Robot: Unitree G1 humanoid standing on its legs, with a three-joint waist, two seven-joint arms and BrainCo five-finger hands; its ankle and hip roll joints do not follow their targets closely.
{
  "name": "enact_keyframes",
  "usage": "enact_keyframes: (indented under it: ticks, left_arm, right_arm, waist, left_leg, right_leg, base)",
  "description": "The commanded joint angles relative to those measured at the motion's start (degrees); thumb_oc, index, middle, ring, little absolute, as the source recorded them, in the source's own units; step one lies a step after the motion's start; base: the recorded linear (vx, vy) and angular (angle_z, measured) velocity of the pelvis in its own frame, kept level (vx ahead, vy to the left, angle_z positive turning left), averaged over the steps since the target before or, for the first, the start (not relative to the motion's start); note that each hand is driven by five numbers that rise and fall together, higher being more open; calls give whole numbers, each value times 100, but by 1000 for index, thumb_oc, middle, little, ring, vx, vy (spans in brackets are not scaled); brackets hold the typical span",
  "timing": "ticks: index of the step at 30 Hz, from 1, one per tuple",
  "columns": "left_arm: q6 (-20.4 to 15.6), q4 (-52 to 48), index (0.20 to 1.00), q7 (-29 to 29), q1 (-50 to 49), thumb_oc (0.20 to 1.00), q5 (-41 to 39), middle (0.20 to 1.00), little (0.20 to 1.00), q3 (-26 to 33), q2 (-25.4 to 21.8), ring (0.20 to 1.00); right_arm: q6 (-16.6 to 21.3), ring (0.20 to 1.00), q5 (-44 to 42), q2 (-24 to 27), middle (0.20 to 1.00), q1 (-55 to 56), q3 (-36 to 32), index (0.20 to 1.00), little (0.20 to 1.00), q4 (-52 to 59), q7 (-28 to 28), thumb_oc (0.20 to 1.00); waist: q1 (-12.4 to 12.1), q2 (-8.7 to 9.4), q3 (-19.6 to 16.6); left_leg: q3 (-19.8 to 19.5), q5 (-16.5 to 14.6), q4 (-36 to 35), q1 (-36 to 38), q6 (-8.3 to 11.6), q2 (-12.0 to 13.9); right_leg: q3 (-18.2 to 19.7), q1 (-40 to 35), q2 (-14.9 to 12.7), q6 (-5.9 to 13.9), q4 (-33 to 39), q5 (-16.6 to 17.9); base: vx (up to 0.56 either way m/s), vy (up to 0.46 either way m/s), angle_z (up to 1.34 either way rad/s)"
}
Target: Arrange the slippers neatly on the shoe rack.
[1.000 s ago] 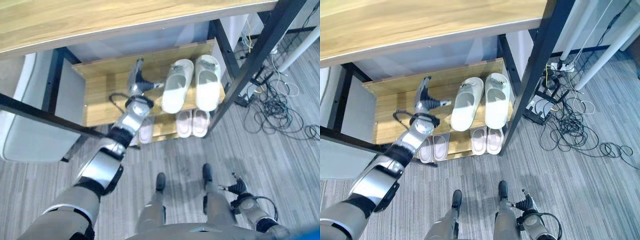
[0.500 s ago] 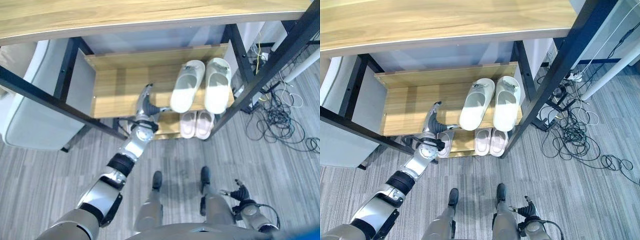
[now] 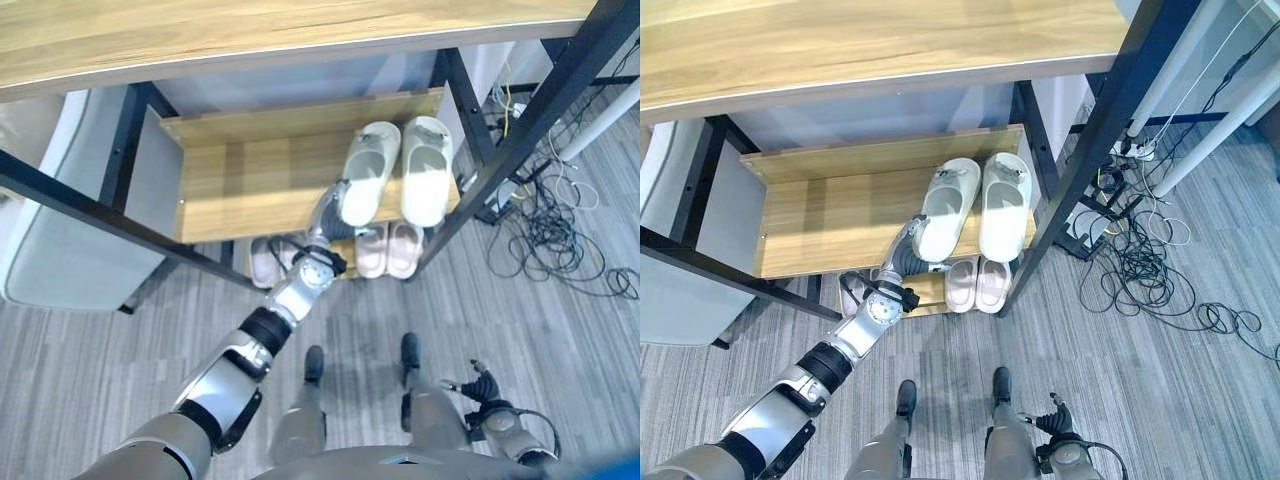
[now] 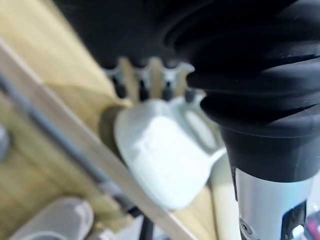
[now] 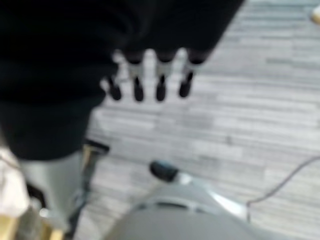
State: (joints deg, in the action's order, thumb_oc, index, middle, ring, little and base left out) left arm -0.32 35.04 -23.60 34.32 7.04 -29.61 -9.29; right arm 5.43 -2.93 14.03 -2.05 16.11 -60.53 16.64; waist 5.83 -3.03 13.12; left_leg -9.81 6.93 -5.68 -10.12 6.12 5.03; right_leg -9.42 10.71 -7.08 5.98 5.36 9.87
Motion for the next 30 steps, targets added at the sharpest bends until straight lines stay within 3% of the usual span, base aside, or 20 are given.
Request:
enact_keyframes:
  ticks: [1, 13, 21, 27, 30]
  left_arm:
    - [-302, 129, 1000, 149, 446, 1000, -357, 1000, 1000, -96, 110, 1000]
    - [-475, 100, 1000, 514, 456, 1000, -1399, 1000, 1000, -287, 437, 1000]
    - [-527, 101, 1000, 527, 489, 1000, -1665, 1000, 1000, -297, 487, 1000]
    - [-478, 42, 1000, 351, 506, 1000, -1289, 1000, 1000, -42, 190, 1000]
    - [-529, -563, 1000, 247, 348, 1000, -1215, 1000, 1000, 396, -295, 1000]
  right_arm:
    - [32, 1000, -147, 36, 1000, -41, 45, 1000, 1000, 121, 43, 1000]
    - [-11, 1000, -303, 7, 1000, -89, 87, 1000, 1000, 95, 48, 1000]
    - [-44, 1000, -229, -14, 1000, -136, 156, 1000, 1000, 31, 48, 1000]
    - [-14, 1000, -290, -40, 1000, -53, 43, 1000, 1000, -91, -8, 1000]
    - [23, 1000, -290, -97, 1000, 79, -68, 1000, 1000, -155, -97, 1000]
  waist:
    - [3, 1, 216]
    - [80, 7, 187]
    - [102, 25, 169]
    - [84, 67, 45]
    - [42, 78, -90]
  left_leg:
    - [938, -662, 253, -11, -297, -333]
    - [1023, -660, 142, 160, -326, -319]
    - [1054, -667, 129, 180, -340, -315]
    - [1072, -703, 115, 245, -345, -297]
    - [1074, -726, 105, 329, -332, -279]
  right_leg:
    - [83, -103, -95, 98, -170, -959]
    - [122, -139, -98, 113, -174, -953]
    - [140, -119, -98, 118, -176, -937]
    - [140, -192, -95, 117, -149, -944]
    - [96, -281, -79, 117, -126, -975]
  base:
    - [0, 0, 0]
    - [0, 0, 0]
    - [1, -2, -2]
    - [11, -7, 0]
    - [47, -21, -1]
